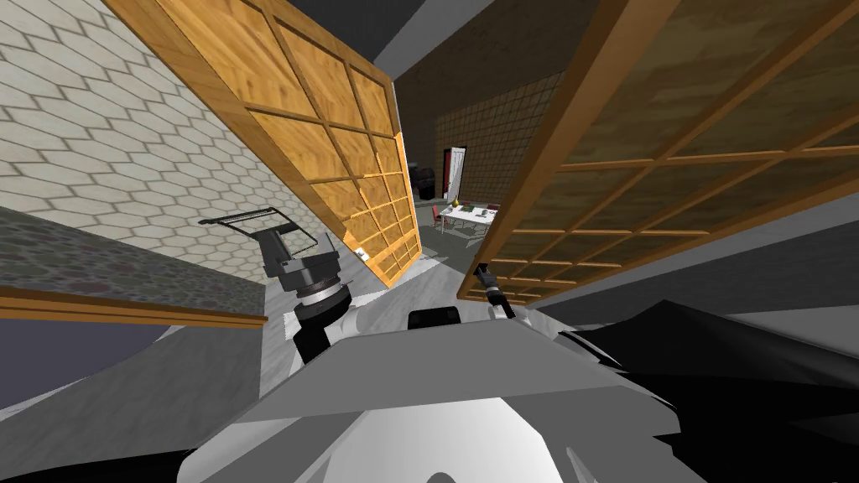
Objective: Pull the door open
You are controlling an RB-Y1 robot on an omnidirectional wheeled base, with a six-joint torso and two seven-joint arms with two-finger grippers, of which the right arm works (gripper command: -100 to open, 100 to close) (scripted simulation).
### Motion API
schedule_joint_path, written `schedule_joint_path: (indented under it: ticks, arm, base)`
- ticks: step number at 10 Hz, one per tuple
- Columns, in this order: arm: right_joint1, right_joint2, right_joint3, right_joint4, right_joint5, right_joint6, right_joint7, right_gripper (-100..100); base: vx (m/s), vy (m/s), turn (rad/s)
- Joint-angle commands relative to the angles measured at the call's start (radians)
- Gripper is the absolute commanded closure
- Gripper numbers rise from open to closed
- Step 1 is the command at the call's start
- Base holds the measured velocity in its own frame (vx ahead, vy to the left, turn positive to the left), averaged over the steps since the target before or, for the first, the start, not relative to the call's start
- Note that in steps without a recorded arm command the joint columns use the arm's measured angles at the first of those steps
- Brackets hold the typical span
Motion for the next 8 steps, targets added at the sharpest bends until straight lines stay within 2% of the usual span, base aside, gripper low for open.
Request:
schedule_joint_path:
  ticks: [1, 3, 4, 5, 6, 8]
  arm:
    - [0.010, -0.015, 0.032, 0.008, 0.014, -0.022, -0.032, 100]
    - [0.021, -0.033, 0.057, 0.001, 0.024, -0.037, -0.054, 100]
    - [0.020, -0.027, 0.048, 0.001, 0.020, -0.030, -0.043, 100]
    - [0.035, -0.042, 0.072, -0.001, 0.029, -0.050, -0.064, 100]
    - [0.038, -0.046, 0.077, -0.001, 0.031, -0.056, -0.069, 100]
    - [0.054, -0.069, 0.106, -0.003, 0.043, -0.088, -0.096, 100]
  base:
    - [-0.243, -0.034, 0.085]
    - [-0.231, -0.027, 0.069]
    - [-0.108, -0.015, 0.009]
    - [-0.162, -0.024, 0.096]
    - [-0.211, -0.054, 0.101]
    - [-0.233, -0.078, 0.140]
